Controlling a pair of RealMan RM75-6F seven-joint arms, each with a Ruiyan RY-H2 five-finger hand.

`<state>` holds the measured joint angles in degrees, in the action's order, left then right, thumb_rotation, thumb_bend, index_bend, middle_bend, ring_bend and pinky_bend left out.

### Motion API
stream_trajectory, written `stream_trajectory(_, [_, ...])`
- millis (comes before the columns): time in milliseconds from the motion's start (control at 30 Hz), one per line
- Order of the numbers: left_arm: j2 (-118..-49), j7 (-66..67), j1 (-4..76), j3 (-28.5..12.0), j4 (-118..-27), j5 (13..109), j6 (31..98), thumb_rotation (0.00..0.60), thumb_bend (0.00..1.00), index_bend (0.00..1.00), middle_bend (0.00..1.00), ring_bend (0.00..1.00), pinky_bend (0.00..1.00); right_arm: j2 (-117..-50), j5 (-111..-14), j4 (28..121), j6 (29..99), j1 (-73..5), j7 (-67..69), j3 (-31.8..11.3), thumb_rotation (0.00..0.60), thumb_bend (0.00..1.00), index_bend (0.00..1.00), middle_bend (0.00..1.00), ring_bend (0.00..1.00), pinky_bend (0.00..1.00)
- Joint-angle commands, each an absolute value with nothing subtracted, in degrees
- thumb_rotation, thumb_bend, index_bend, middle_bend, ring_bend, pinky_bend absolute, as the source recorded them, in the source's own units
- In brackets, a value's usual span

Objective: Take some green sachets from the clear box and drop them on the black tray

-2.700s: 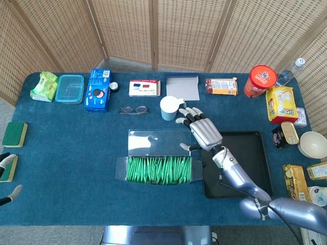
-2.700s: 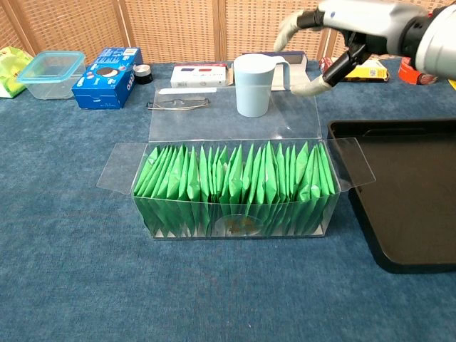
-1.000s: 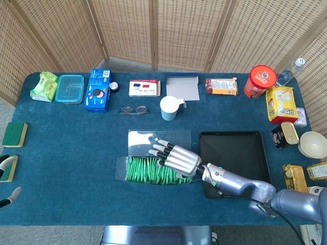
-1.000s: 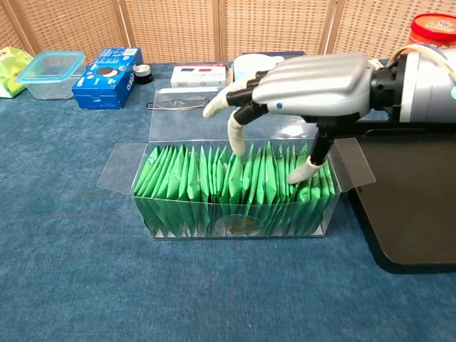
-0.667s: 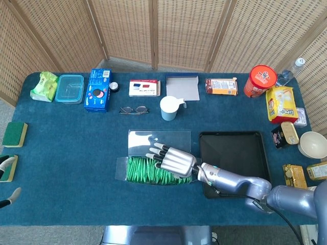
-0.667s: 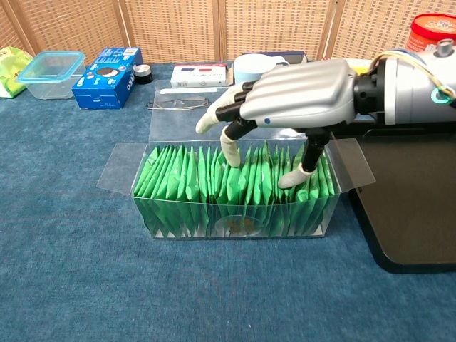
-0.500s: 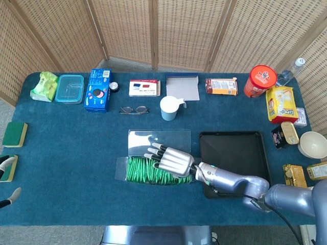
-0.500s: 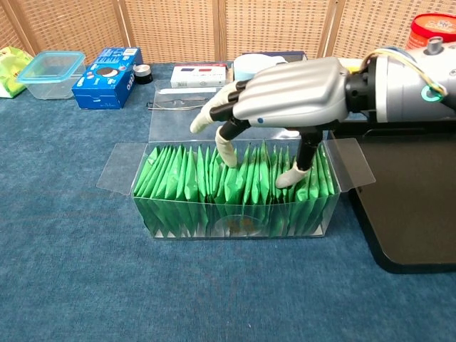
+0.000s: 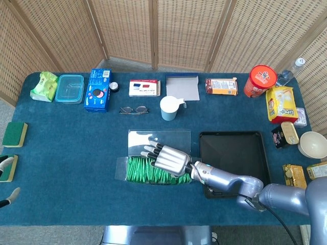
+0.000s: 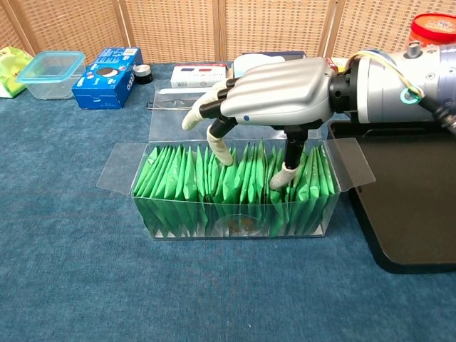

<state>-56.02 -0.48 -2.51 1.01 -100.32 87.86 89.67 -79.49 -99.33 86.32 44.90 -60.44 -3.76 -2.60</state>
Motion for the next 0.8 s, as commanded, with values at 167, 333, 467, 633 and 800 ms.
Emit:
stream_trajectory(167, [-56.0, -0.5, -2.5, 1.0, -100.3, 87.9, 89.7, 0.6, 0.24, 0.14, 0.13, 0.08, 0.24, -80.3, -98.8, 85.6, 46.1, -59.9, -4.1, -2.4, 0.6, 0.25, 0.43, 0.13, 0.03, 0.07])
stream_trajectory(333, [-56.0, -0.4, -2.4, 1.0, -100.4, 87.9, 89.6, 0.6, 0.24, 0.13, 0.13, 0.08, 0.24, -80.6, -98.7, 85.2, 46.8, -59.6, -3.8, -2.1, 0.6, 0.32, 0.42, 0.13, 0.04, 0.07])
stream_trajectory(467, [-55.9, -0.2, -2.4, 0.9, -100.5, 88.0, 89.7, 0.6, 0.24, 0.13, 0.13, 0.08, 0.24, -80.9, -98.7, 84.9, 47.3, -59.4, -3.6, -2.0, 0.6, 0.34, 0.43, 0.14, 0.04, 0.07])
stream_trajectory(633, [-55.9, 0.1, -2.3, 0.8, -100.6, 88.1, 89.6, 0.6, 0.24, 0.13, 0.13, 0.08, 0.24, -81.2, -98.5, 84.5, 47.7, -59.2, -3.4, -1.7, 0.6, 0.35, 0.47, 0.14, 0.06, 0.07])
stream_trajectory(800, [-55.9, 0.4, -2.2, 0.8, -100.8, 88.1, 89.6, 0.6, 0.24, 0.13, 0.13, 0.07, 0.24, -81.5, -98.6, 84.1, 48.0, -59.1, -2.9, -1.3, 0.6, 0.36, 0.53, 0.16, 0.09, 0.07])
